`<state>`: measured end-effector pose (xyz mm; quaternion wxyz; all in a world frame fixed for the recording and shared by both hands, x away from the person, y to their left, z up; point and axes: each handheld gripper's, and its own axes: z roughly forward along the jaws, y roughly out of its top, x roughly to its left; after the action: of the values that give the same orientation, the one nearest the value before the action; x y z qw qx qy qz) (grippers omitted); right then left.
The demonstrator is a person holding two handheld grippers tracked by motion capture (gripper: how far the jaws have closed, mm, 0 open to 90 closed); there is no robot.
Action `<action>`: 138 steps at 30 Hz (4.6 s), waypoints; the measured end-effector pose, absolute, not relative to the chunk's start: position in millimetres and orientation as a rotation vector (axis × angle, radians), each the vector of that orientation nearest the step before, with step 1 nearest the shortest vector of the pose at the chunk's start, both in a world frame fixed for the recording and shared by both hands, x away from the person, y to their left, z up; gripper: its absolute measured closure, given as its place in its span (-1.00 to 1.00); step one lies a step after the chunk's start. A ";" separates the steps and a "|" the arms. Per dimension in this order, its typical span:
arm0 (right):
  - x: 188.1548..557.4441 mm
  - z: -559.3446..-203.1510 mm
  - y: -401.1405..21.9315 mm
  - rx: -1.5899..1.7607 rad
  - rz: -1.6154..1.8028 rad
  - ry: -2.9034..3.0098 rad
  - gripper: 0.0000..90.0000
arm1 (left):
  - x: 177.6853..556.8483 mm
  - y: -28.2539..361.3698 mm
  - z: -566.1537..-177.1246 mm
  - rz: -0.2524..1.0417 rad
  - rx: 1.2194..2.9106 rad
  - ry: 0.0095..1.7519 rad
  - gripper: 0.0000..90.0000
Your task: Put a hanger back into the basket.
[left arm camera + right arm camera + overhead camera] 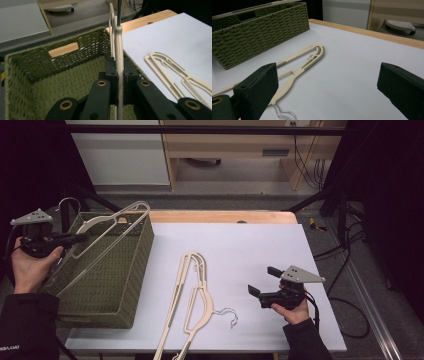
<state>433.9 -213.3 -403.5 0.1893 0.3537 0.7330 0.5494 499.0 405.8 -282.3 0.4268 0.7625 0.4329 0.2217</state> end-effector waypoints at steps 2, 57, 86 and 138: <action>433.8 -403.5 -213.2 0.994 1.544 2.060 -0.91 | 499.2 411.9 -286.6 0.553 1.898 1.088 0.90; 436.3 -407.8 -205.9 0.993 1.529 2.096 -0.89 | 526.2 448.3 -395.5 0.520 1.916 1.651 0.72; 434.5 -405.4 -206.4 0.978 1.538 2.090 -0.89 | 523.1 450.9 -394.3 0.508 1.913 1.762 0.45; 431.8 -428.6 -150.5 0.826 1.486 2.352 -0.67 | 391.1 229.1 -384.7 0.433 1.869 0.759 -0.86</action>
<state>431.8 -150.5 -428.6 0.1193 0.2825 0.8047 0.5084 391.1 229.1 -384.7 0.5134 0.7774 0.3155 0.1801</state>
